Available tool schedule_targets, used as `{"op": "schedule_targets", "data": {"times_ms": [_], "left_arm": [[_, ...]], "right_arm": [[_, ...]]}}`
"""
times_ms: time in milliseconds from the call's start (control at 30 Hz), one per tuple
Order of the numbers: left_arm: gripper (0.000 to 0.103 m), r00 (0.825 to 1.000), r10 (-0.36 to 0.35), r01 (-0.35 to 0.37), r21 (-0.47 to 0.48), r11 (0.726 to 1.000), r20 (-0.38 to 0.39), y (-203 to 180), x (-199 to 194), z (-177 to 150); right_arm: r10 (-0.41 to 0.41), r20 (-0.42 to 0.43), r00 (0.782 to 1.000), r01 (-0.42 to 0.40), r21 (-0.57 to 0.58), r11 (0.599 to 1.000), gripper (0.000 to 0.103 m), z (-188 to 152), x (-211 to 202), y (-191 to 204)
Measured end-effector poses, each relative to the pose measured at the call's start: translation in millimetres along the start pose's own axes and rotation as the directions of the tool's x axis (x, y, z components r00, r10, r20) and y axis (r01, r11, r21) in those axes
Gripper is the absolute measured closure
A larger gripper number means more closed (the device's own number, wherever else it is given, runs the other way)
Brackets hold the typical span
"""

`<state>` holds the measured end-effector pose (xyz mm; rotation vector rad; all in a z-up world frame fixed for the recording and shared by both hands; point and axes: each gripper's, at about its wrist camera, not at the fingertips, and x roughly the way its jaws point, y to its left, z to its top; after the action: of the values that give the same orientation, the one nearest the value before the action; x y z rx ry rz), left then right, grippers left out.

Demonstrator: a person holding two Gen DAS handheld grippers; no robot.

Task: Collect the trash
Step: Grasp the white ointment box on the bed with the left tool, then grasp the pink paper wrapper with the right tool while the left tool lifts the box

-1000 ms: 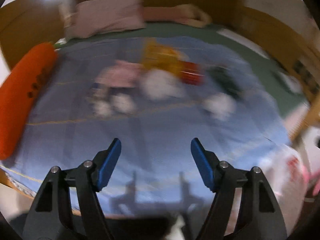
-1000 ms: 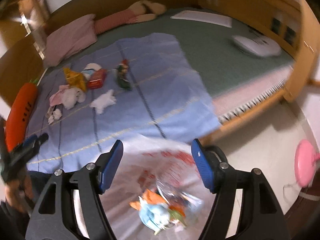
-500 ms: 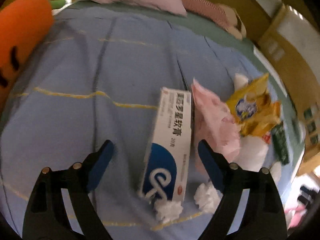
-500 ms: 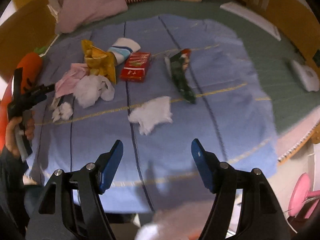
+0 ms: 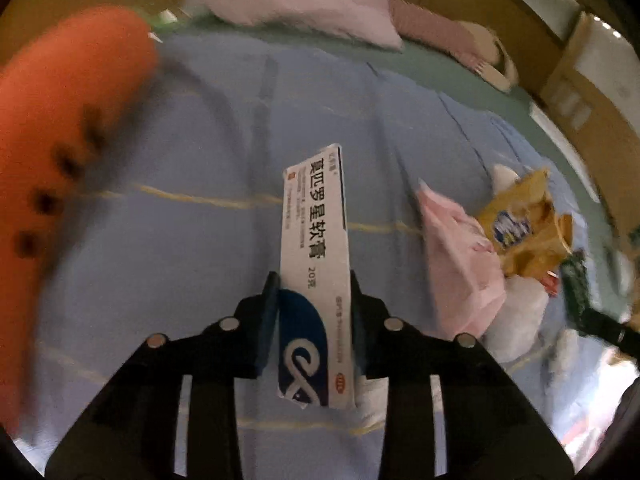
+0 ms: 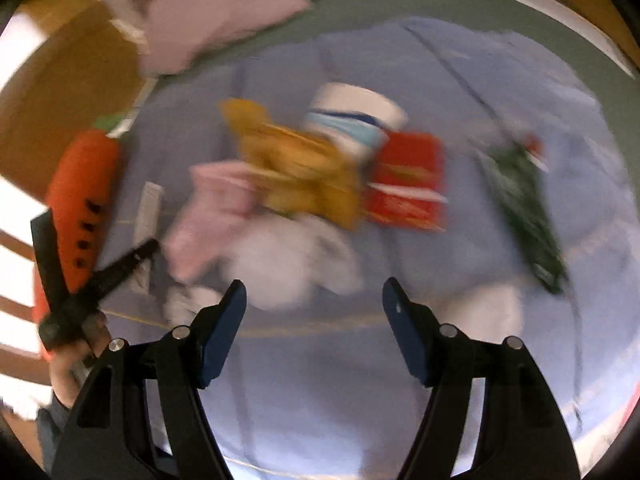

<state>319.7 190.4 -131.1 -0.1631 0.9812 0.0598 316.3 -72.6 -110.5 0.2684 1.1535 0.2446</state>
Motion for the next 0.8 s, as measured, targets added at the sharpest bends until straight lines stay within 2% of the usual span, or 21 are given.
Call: {"op": "schedule_targets", "data": {"times_ms": [67, 133, 167, 267, 333, 433, 467, 500, 567, 667, 800], "left_arm": [[0.07, 0.998, 0.045, -0.044, -0.016, 0.999, 0.048, 9.3, -18.7, -1.8], [0.07, 0.996, 0.046, -0.043, -0.043, 0.998, 0.079, 17.3, -32.2, -4.9], [0.07, 0.995, 0.05, -0.045, -0.05, 0.998, 0.085, 22.0, -37.4, -8.6], [0.07, 0.995, 0.061, -0.056, -0.069, 0.996, 0.078, 30.7, -46.3, -14.3], [0.07, 0.997, 0.034, -0.027, -0.09, 0.996, 0.074, 36.3, -44.6, -8.9], [0.07, 0.995, 0.047, -0.039, -0.084, 0.996, 0.093, 40.2, -52.4, -8.9], [0.07, 0.994, 0.056, -0.048, -0.081, 0.996, 0.096, 36.8, -50.9, -7.8], [0.07, 0.992, 0.068, -0.06, -0.078, 0.995, 0.102, 36.5, -52.2, -7.6], [0.07, 0.989, 0.093, -0.086, -0.066, 0.994, 0.113, 33.4, -53.6, -8.0], [0.07, 0.971, 0.182, -0.181, -0.022, 0.983, 0.155, 24.9, -58.0, -10.0], [0.07, 0.962, 0.185, -0.192, 0.019, 0.981, 0.2, 13.9, -64.8, -11.0]], "right_arm": [[0.047, -0.004, 0.999, -0.047, -0.033, 0.998, 0.034, 13.1, 14.2, 24.7], [0.097, -0.022, 0.995, -0.097, -0.012, 0.995, 0.034, 26.2, 32.9, 38.3], [0.093, -0.036, 0.995, -0.093, 0.007, 0.996, 0.034, 32.9, 41.9, 40.2], [0.015, -0.082, 0.997, -0.009, 0.069, 0.998, 0.034, 47.9, 82.9, 44.8], [-0.04, -0.111, 0.993, 0.048, 0.066, 0.997, 0.034, 49.6, 102.4, 47.0], [-0.044, -0.166, 0.985, 0.054, 0.059, 0.997, 0.034, 41.3, 125.2, 52.2], [-0.046, -0.173, 0.984, 0.055, 0.044, 0.998, 0.039, 38.6, 128.9, 55.4], [-0.053, -0.171, 0.984, 0.054, 0.005, 0.999, 0.051, 33.4, 130.3, 63.7], [-0.07, -0.157, 0.985, 0.063, -0.047, 0.997, 0.065, 31.4, 126.9, 72.7], [-0.095, -0.091, 0.991, 0.083, -0.133, 0.988, 0.069, 24.8, 103.0, 89.4], [-0.084, -0.016, 0.996, 0.079, -0.201, 0.976, 0.069, 12.8, 60.5, 97.4]]}}
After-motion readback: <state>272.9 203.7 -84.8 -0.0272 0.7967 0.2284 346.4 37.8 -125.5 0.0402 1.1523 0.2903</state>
